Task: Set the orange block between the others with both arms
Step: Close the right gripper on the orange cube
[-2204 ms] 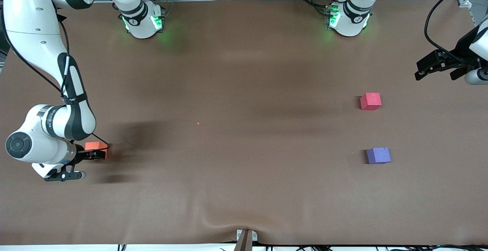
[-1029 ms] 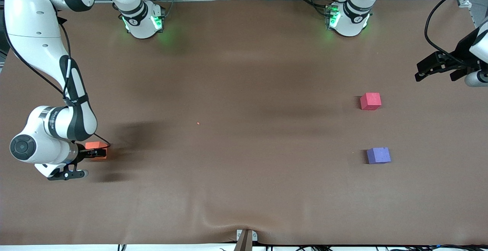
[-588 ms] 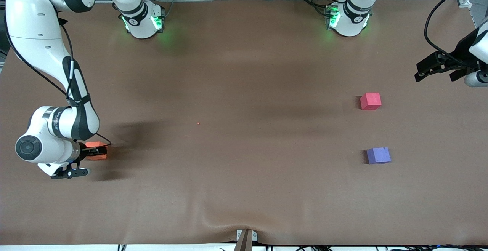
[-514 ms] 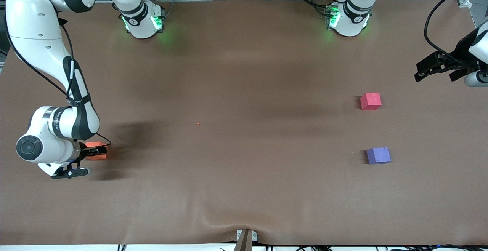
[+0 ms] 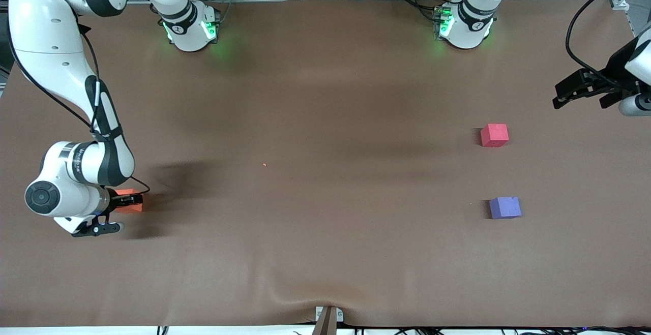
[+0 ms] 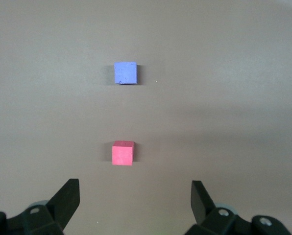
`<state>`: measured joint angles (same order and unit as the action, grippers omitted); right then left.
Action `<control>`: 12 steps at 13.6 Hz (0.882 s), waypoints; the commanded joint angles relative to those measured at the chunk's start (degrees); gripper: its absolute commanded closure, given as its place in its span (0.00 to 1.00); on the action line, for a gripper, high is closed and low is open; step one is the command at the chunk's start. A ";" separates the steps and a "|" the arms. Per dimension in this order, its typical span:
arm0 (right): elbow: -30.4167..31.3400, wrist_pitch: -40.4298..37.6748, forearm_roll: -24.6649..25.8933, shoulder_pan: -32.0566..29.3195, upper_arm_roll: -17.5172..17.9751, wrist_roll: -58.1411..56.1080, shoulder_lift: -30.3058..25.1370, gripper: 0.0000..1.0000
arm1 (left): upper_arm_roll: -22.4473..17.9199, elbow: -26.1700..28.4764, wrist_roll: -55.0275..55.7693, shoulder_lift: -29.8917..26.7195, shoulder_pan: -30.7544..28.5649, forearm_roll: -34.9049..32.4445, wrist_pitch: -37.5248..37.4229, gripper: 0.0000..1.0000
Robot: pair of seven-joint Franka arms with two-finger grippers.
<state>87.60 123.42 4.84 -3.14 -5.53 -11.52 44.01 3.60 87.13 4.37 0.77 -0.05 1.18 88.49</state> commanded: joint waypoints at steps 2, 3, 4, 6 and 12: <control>0.12 -0.03 1.14 1.02 0.34 5.79 -0.06 0.77 | 0.18 -1.08 -1.21 0.46 -0.39 0.93 -0.69 0.00; 0.03 0.24 1.14 1.81 0.34 6.41 -0.06 0.88 | 0.18 -1.08 -1.21 0.46 -0.39 0.93 -0.60 0.00; -0.41 0.15 1.14 2.51 0.34 7.29 -0.15 0.97 | 0.18 -1.08 -1.21 0.46 -0.39 0.93 -0.60 0.00; -0.93 -0.29 1.05 4.10 0.51 9.14 -0.76 1.00 | 0.18 -0.99 -1.12 0.54 -0.30 0.93 -0.60 0.00; -11.10 -19.58 -4.38 14.01 1.04 18.61 -2.88 1.00 | 0.18 -0.91 -1.03 0.54 -0.13 0.67 -0.69 0.00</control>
<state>81.39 111.36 3.12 7.15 -4.23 3.27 41.98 3.59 87.13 4.37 0.95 -0.04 1.18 88.48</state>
